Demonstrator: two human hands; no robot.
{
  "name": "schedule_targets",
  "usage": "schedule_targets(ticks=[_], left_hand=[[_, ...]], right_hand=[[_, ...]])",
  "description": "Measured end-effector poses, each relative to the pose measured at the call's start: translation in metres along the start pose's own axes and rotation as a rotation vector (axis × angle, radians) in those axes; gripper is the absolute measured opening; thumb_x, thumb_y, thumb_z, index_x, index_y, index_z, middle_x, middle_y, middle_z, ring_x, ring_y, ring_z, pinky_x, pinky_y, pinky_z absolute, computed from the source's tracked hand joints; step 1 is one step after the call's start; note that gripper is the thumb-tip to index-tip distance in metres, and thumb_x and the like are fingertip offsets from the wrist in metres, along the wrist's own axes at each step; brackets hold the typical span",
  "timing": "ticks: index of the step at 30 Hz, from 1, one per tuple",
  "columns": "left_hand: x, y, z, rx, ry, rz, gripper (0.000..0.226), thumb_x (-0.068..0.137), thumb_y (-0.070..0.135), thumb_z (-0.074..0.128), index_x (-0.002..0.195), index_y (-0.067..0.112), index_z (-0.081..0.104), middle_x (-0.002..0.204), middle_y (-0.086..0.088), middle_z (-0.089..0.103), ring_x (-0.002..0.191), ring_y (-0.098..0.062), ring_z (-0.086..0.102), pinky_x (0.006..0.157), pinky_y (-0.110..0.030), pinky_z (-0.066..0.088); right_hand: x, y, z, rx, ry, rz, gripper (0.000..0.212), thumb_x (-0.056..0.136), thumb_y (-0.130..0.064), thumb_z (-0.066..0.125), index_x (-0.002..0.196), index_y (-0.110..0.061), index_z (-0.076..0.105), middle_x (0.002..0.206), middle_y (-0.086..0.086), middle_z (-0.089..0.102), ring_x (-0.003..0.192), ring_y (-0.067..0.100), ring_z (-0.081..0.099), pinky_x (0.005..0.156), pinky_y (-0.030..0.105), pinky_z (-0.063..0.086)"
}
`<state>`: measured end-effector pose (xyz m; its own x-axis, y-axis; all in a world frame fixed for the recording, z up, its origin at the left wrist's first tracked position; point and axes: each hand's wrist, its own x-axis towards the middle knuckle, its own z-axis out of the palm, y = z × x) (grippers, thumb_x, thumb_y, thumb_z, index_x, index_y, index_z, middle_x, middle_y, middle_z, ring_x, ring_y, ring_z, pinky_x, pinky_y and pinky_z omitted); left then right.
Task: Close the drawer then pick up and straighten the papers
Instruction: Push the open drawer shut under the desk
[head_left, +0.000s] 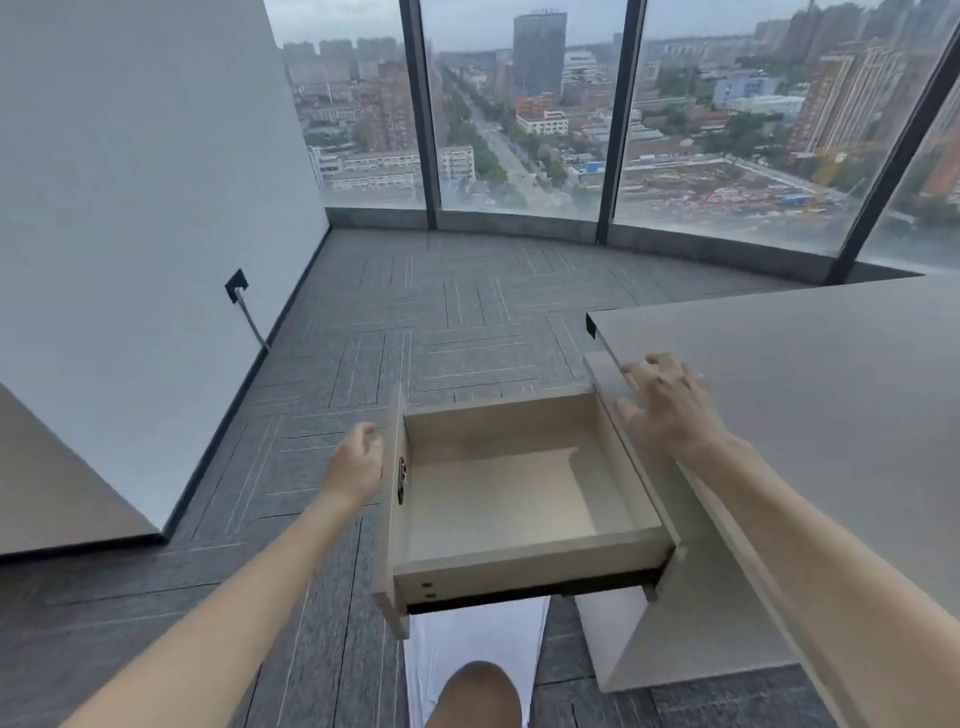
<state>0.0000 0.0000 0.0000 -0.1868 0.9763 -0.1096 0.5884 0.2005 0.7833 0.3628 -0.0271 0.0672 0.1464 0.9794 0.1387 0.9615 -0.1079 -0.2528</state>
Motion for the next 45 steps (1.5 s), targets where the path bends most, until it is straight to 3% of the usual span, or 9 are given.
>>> schedule_targets(ticks=[3, 6, 10, 12, 17, 21, 26, 37, 45], left_hand=[[0.012, -0.018, 0.009, -0.189, 0.005, -0.22, 0.034, 0.102, 0.018, 0.034, 0.13, 0.009, 0.052, 0.118, -0.014, 0.059, 0.097, -0.031, 0.06, 0.08, -0.04, 0.053], [0.015, -0.026, 0.02, -0.312, -0.057, -0.341, 0.025, 0.1, 0.012, 0.04, 0.115, 0.013, 0.059, 0.103, -0.013, 0.067, 0.071, -0.025, 0.063, 0.06, -0.032, 0.052], [0.016, -0.022, 0.033, -0.309, -0.025, -0.331, 0.023, 0.091, 0.003, 0.055, 0.109, 0.015, 0.062, 0.086, -0.008, 0.071, 0.068, -0.023, 0.065, 0.054, -0.027, 0.052], [0.016, -0.021, 0.039, -0.331, -0.031, -0.328, 0.024, 0.092, 0.001, 0.051, 0.109, 0.012, 0.063, 0.083, -0.007, 0.07, 0.063, -0.022, 0.063, 0.046, -0.023, 0.05], [0.016, -0.013, 0.063, -0.354, -0.055, -0.313, 0.021, 0.091, 0.005, 0.051, 0.108, 0.013, 0.061, 0.077, -0.007, 0.069, 0.06, -0.021, 0.059, 0.05, -0.024, 0.046], [0.013, 0.002, 0.085, -0.392, -0.098, -0.306, 0.014, 0.094, 0.01, 0.052, 0.102, 0.015, 0.061, 0.069, -0.005, 0.068, 0.048, -0.016, 0.058, 0.042, -0.02, 0.043], [0.012, 0.024, 0.113, -0.486, -0.186, -0.321, 0.011, 0.098, 0.012, 0.048, 0.097, 0.013, 0.059, 0.073, -0.004, 0.069, 0.047, -0.015, 0.064, 0.043, -0.024, 0.05], [0.013, 0.075, 0.188, -0.608, -0.42, -0.351, 0.028, 0.097, 0.007, 0.05, 0.122, -0.007, 0.051, 0.099, -0.017, 0.068, 0.07, -0.032, 0.07, 0.054, -0.039, 0.062], [0.011, 0.1, 0.238, -0.684, -0.49, -0.364, 0.015, 0.093, 0.009, 0.059, 0.102, 0.0, 0.052, 0.125, -0.029, 0.059, 0.073, -0.036, 0.068, 0.056, -0.043, 0.062]], right_hand=[[0.012, 0.008, 0.006, -0.094, -0.014, 0.028, 0.056, 0.091, -0.037, 0.057, 0.144, -0.02, 0.048, 0.154, 0.019, 0.037, 0.144, 0.036, 0.033, 0.119, 0.057, 0.018], [0.019, 0.013, 0.015, -0.089, -0.026, 0.024, 0.055, 0.091, -0.032, 0.053, 0.144, -0.021, 0.046, 0.153, 0.016, 0.039, 0.145, 0.034, 0.03, 0.119, 0.06, 0.016], [0.02, 0.014, 0.014, -0.072, 0.003, 0.028, 0.049, 0.089, -0.024, 0.05, 0.139, -0.021, 0.051, 0.148, 0.013, 0.045, 0.143, 0.033, 0.033, 0.119, 0.059, 0.017], [0.02, 0.012, 0.015, -0.067, 0.017, 0.02, 0.047, 0.089, -0.023, 0.05, 0.135, -0.02, 0.054, 0.143, 0.012, 0.048, 0.141, 0.034, 0.035, 0.119, 0.059, 0.018], [0.02, 0.016, 0.011, 0.023, 0.029, 0.037, 0.037, 0.091, -0.028, 0.051, 0.126, -0.022, 0.06, 0.141, 0.011, 0.05, 0.14, 0.033, 0.036, 0.12, 0.054, 0.016], [0.018, 0.017, 0.01, 0.081, 0.037, 0.04, 0.034, 0.093, -0.031, 0.051, 0.124, -0.022, 0.063, 0.141, 0.01, 0.051, 0.14, 0.033, 0.036, 0.121, 0.053, 0.013], [0.017, 0.015, 0.008, 0.081, 0.029, 0.045, 0.037, 0.095, -0.032, 0.049, 0.128, -0.022, 0.061, 0.148, 0.011, 0.047, 0.144, 0.033, 0.031, 0.122, 0.053, 0.011], [0.018, 0.017, 0.011, 0.085, 0.038, 0.045, 0.036, 0.093, -0.03, 0.049, 0.126, -0.024, 0.062, 0.146, 0.009, 0.048, 0.144, 0.031, 0.032, 0.122, 0.053, 0.011], [0.017, 0.013, 0.011, 0.026, 0.042, 0.028, 0.041, 0.092, -0.025, 0.045, 0.131, -0.021, 0.059, 0.143, 0.012, 0.049, 0.141, 0.034, 0.035, 0.12, 0.058, 0.015]])
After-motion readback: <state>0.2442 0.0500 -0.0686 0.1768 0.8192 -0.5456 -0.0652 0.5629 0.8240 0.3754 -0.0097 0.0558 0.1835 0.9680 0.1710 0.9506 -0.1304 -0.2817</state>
